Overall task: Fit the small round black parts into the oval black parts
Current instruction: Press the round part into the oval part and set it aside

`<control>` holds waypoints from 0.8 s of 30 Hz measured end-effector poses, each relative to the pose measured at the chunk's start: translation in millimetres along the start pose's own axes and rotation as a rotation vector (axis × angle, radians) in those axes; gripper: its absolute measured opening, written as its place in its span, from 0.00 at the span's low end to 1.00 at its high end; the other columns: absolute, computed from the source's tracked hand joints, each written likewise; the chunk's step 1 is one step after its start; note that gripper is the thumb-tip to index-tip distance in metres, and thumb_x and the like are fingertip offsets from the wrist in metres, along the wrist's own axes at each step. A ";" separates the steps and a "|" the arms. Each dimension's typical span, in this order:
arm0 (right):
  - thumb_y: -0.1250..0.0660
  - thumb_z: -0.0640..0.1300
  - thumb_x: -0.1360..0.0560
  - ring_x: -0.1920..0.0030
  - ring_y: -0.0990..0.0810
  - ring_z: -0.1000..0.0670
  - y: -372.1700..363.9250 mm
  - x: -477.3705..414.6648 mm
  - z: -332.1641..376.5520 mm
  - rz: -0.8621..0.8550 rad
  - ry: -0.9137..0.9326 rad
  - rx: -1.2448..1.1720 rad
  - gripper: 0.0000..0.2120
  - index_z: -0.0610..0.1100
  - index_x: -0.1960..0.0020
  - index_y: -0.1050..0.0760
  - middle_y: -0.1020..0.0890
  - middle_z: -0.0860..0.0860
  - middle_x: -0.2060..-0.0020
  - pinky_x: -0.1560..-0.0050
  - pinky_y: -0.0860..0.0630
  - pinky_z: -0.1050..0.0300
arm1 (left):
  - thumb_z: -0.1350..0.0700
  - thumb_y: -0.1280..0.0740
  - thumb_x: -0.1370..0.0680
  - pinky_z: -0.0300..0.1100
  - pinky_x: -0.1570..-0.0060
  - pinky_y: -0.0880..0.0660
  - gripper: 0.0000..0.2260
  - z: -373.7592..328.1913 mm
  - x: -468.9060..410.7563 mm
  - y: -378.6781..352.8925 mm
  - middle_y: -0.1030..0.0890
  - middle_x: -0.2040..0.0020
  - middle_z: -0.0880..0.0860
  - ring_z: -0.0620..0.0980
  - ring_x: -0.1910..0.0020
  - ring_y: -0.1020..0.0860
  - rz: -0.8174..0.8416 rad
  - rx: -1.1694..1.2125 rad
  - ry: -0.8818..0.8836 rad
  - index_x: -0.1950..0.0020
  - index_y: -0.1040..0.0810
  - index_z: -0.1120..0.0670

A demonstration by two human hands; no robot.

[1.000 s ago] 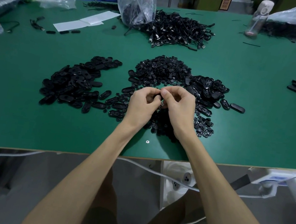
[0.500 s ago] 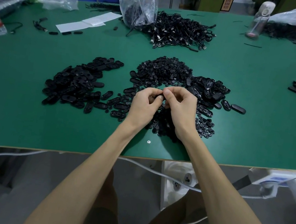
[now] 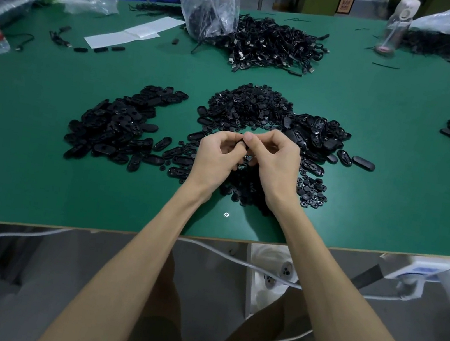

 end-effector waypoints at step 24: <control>0.24 0.42 0.24 0.66 0.18 0.49 1.7 -2.4 -8.7 -0.025 -0.039 -0.137 0.10 0.36 0.56 0.19 0.15 0.44 0.66 0.61 0.19 0.55 | 0.64 0.31 0.18 0.37 0.64 0.24 0.06 6.4 -3.3 1.1 0.17 0.64 0.47 0.42 0.66 0.23 0.023 0.060 -0.019 0.43 0.16 0.60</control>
Point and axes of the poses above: each hand's wrist, its own x-axis away from the middle knuckle, its own y-axis out of the back of the hand, z = x × y, the point moved 8 cm from there along -x, towards the middle knuckle
